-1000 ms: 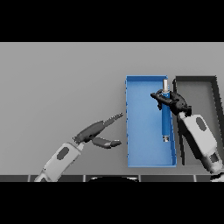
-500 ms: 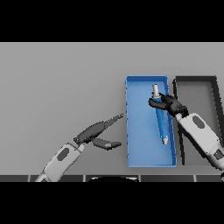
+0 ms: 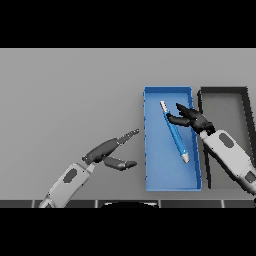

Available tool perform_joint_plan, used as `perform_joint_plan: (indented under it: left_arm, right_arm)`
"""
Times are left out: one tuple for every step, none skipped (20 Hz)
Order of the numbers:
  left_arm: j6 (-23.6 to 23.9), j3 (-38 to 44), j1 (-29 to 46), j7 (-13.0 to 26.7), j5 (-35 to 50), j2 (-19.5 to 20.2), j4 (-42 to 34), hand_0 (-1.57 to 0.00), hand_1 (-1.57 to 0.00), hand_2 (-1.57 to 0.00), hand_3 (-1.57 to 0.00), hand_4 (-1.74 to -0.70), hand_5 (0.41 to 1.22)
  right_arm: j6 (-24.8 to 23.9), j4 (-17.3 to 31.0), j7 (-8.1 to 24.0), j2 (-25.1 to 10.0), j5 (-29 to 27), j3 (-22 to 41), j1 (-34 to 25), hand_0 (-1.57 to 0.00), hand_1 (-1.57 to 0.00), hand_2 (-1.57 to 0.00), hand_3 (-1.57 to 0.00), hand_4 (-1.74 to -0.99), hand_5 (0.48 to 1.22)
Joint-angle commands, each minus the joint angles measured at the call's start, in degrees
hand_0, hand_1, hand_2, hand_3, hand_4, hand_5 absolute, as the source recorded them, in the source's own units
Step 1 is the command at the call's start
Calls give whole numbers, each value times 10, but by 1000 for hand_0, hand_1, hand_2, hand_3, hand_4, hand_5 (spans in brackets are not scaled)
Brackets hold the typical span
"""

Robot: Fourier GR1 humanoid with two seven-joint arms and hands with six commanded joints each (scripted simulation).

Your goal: Pick up the blue pipe and place it into the blue bin.

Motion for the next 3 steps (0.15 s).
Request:
perform_joint_plan:
  left_arm:
    - [0, 3, -8, 7, -1, 0, 7, 1, 1, 1, 1, -826, 472]
    - [0, 5, -11, 9, 0, -1, 8, 1, 1, 1, 1, -826, 473]
    - [1, 5, -14, 11, 0, -3, 9, 1, 1, 1, 1, -826, 474]
  right_arm:
    - [-3, -3, 0, -1, -2, -1, 2, -20, -15, -14, -8, -1186, 766]
    - [-3, -5, 1, 0, -6, -3, 4, -20, -15, -14, -8, -1186, 767]
    - [1, 2, 1, 3, -2, 1, 1, -20, -15, -14, -8, -1186, 769]
